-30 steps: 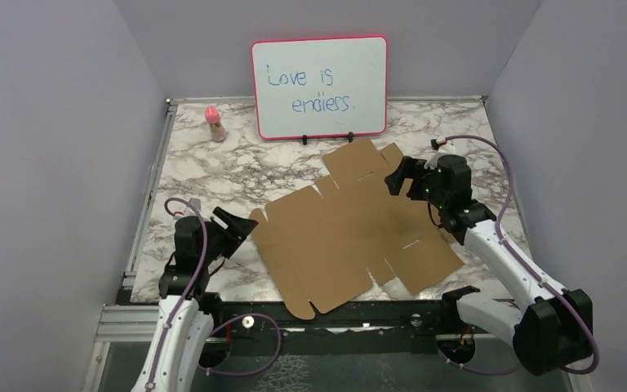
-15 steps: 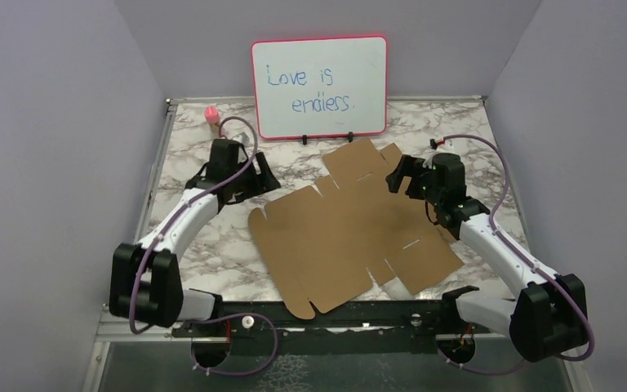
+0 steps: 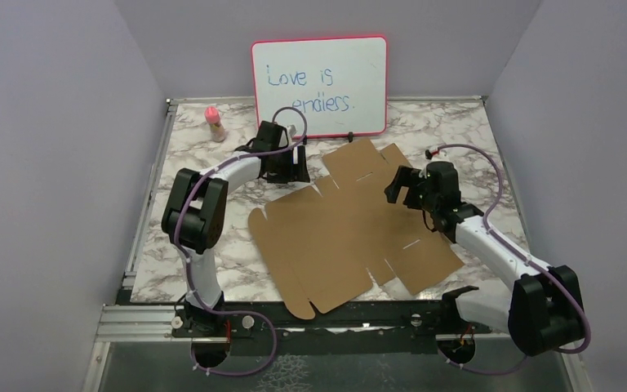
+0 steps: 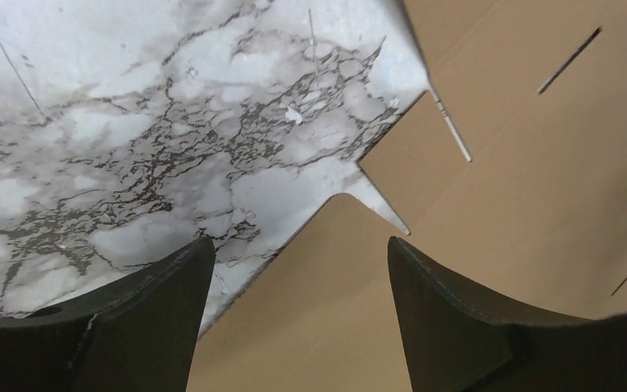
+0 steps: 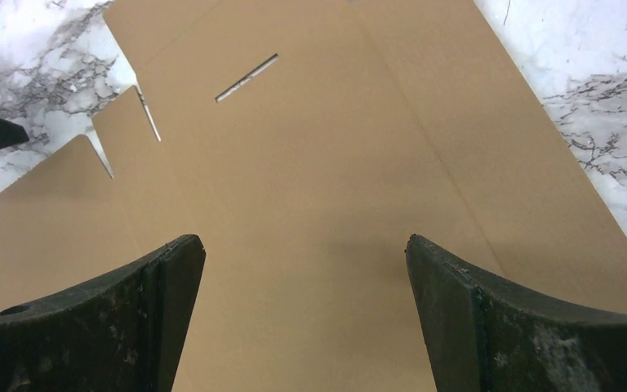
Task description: Fold the paper box
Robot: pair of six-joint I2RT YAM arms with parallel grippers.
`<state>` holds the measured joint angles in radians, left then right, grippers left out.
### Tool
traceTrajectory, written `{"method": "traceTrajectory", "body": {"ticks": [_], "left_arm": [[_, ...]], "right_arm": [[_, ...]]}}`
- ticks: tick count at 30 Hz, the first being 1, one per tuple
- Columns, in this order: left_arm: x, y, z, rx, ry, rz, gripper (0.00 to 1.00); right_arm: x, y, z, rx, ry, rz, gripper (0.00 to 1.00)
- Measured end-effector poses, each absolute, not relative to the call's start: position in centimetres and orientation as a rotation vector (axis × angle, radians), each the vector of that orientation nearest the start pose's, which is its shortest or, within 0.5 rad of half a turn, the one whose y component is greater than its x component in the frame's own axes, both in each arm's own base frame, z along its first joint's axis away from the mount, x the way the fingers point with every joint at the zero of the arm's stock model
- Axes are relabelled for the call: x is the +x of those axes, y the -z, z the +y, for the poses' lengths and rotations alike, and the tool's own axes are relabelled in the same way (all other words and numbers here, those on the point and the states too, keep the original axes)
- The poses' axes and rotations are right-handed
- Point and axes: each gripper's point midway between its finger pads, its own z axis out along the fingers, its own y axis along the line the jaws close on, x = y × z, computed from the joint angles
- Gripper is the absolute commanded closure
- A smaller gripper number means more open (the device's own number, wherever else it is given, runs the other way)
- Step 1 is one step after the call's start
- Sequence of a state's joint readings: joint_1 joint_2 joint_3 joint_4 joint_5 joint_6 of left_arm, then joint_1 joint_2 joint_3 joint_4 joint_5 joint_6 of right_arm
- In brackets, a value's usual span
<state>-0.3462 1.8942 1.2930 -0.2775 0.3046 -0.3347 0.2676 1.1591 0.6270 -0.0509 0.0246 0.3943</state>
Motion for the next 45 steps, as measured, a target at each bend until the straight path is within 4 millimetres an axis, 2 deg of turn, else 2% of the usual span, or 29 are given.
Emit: {"method": "traceTrajectory", "body": {"ticks": [4,8,12,22,27,31,34,36,41,43,45], "left_arm": [[39.8,-4.2,-21.5,0.154,0.655,2.576,0.21],[38.5,-4.2,-21.1,0.153,0.67,2.565,0.21],[35.9,-4.0,-20.3,0.142,0.679,2.57,0.21],[28.0,-4.0,-18.0,0.016,0.732,2.579,0.21],[24.3,-4.1,-17.4,-0.084,0.8,2.569,0.2],[22.5,-4.7,-16.7,-0.139,0.809,2.559,0.16],[23.8,-6.2,-16.4,-0.155,0.795,2.508,0.16],[25.9,-7.5,-16.0,-0.185,0.791,2.465,0.16],[33.6,-10.6,-15.4,-0.22,0.82,2.361,0.17],[36.8,-11.3,-15.9,-0.174,0.84,2.344,0.18],[39.0,-11.7,-16.6,-0.119,0.855,2.338,0.19]], "right_arm": [[32.8,-10.0,10.4,0.15,-0.359,2.211,0.0],[32.5,-7.9,10.9,0.147,-0.376,2.28,0.0],[32.4,-6.5,11.5,0.141,-0.402,2.322,0.0],[32.4,-4.1,13.2,0.102,-0.488,2.38,0.0],[33.0,-4.1,14.7,0.061,-0.538,2.376,0.0],[33.5,-4.8,15.1,0.049,-0.546,2.362,0.0],[34.5,-6.1,15.1,0.047,-0.534,2.326,0.0],[35.2,-7.2,15.1,0.046,-0.53,2.296,0.0],[35.7,-8.5,15.0,0.043,-0.523,2.252,0.0],[35.7,-8.9,15.0,0.038,-0.519,2.241,0.0],[35.7,-9.3,14.9,0.033,-0.518,2.229,0.0]]}}
